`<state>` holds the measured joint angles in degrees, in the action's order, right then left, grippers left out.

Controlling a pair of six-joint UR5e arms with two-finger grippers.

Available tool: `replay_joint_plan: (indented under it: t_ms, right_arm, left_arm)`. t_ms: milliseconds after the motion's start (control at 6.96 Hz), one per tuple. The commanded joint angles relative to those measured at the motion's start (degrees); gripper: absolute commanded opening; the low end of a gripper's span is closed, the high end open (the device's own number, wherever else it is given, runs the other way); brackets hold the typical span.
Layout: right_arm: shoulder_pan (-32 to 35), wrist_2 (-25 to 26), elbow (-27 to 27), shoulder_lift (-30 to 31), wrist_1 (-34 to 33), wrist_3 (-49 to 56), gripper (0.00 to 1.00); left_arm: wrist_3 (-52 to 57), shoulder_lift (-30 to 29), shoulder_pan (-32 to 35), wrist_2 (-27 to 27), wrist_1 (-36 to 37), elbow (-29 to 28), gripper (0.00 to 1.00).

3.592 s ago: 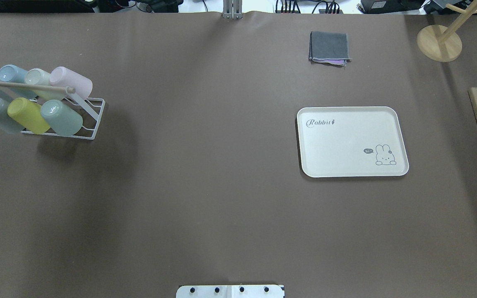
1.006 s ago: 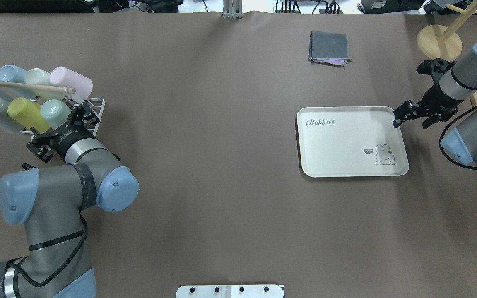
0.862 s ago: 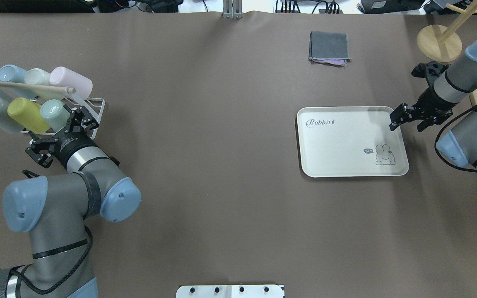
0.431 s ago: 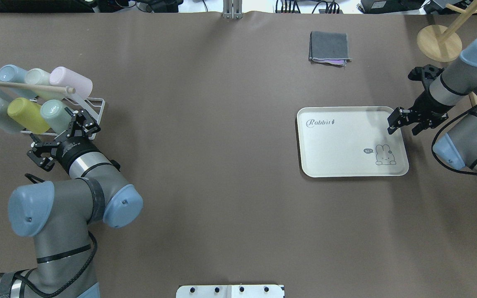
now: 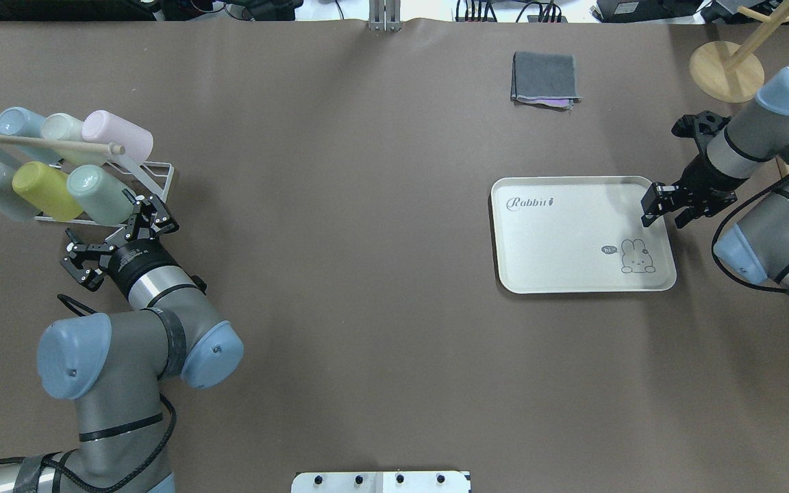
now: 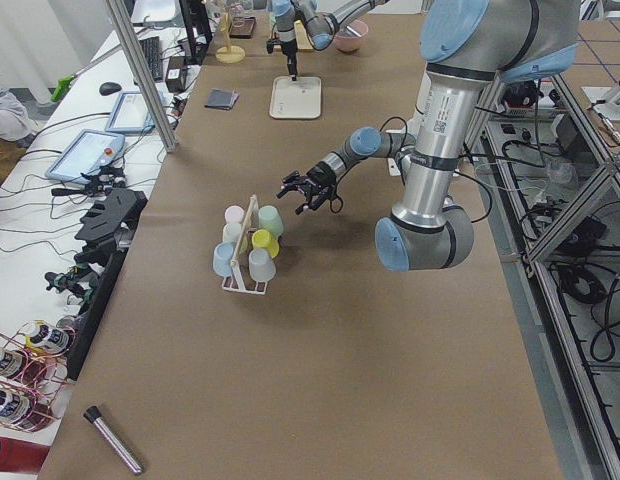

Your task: Pick up and place green cup on tray

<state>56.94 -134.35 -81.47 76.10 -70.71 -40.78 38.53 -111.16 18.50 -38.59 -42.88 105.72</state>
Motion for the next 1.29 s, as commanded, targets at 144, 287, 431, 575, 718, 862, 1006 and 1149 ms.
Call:
replay_joint_plan:
  t_ms: [144,287,431,575,718,862,1006,1149]
  right_arm:
    - [0.0,-0.1,-0.1,0.2,0.1,0.0,0.15]
    - [0.1,-0.1,-0.2,0.1,0.1,0.0,0.0]
    - [0.4,-0.3,-0.2,0.1,0.1,0.1,0.0]
    - [1.0,-0.4,-0.2,0.0,0.0,0.1,0.0]
    - [4.1,-1.8,-0.4,-0.4,0.0,0.4,0.0]
    - [7.6,-6.3,-0.4,-1.8,-0.2,0.7,0.0]
    - [9.0,-8.5,-0.5,-2.9,0.0,0.6,0.0]
    - [9.5,-10.6,-0.6,-4.6,0.1,0.4,0.0]
  left_arm:
    - [0.1,0.9,0.7,0.4,-4.7,-3.7,0.97]
    - [0.1,1.1,0.7,1.7,-5.7,-3.7,0.97]
    - [0.1,1.0,0.8,1.8,-5.6,-3.7,0.97]
    - [0.1,0.7,0.9,1.9,-5.1,-3.5,0.97]
    - [0.1,0.8,1.3,2.0,-5.0,-3.2,0.97]
    - [0.1,0.6,1.4,2.0,-4.7,-3.4,0.95]
    - [-0.4,0.7,1.5,1.9,-3.4,-3.4,0.93]
    - [-3.4,0.5,1.5,1.9,0.1,-3.2,0.93]
